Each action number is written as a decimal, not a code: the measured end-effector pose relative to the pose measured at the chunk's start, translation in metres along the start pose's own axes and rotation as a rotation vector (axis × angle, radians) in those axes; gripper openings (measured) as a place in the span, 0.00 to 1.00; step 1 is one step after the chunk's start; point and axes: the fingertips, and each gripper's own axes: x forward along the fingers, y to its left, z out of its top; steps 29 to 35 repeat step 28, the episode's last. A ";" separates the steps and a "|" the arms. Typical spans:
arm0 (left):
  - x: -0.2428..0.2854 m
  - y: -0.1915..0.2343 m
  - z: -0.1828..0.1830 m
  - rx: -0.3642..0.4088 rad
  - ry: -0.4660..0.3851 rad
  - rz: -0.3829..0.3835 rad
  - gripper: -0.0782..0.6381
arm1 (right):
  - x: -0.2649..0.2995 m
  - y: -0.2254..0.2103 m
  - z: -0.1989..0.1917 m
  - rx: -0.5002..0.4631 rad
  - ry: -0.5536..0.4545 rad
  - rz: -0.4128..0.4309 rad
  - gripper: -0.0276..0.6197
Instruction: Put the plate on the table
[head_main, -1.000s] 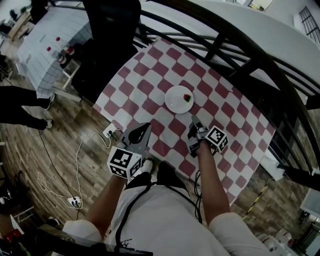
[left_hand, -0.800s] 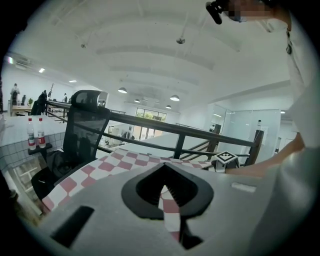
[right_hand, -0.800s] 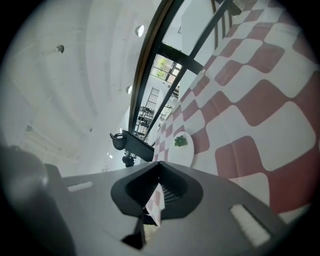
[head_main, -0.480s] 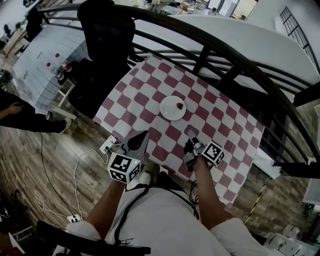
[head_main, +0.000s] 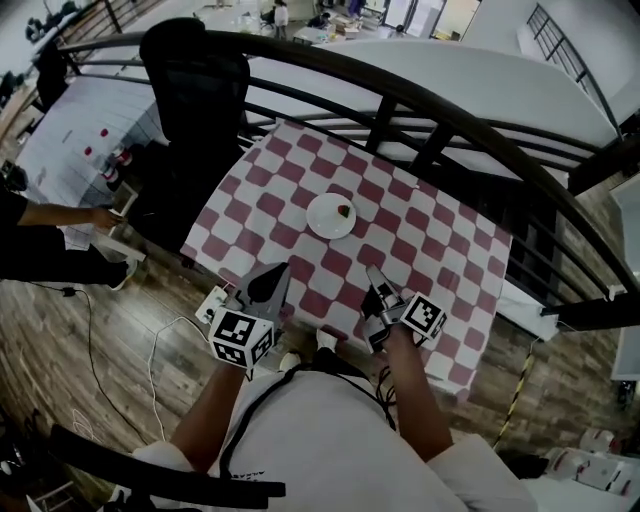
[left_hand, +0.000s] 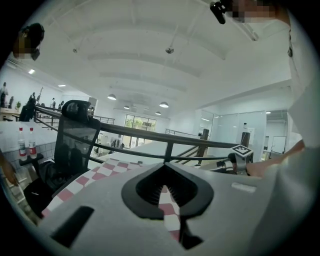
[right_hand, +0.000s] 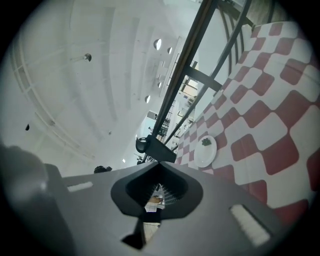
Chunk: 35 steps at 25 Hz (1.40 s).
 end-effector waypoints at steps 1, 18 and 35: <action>-0.003 -0.002 0.000 0.002 -0.001 -0.004 0.11 | -0.004 0.006 -0.002 -0.011 0.001 0.008 0.05; -0.056 -0.018 -0.009 0.004 -0.007 -0.028 0.11 | -0.061 0.057 -0.039 -0.126 -0.032 0.043 0.05; -0.081 -0.017 -0.018 0.000 0.009 -0.026 0.11 | -0.067 0.063 -0.059 -0.168 -0.028 0.032 0.05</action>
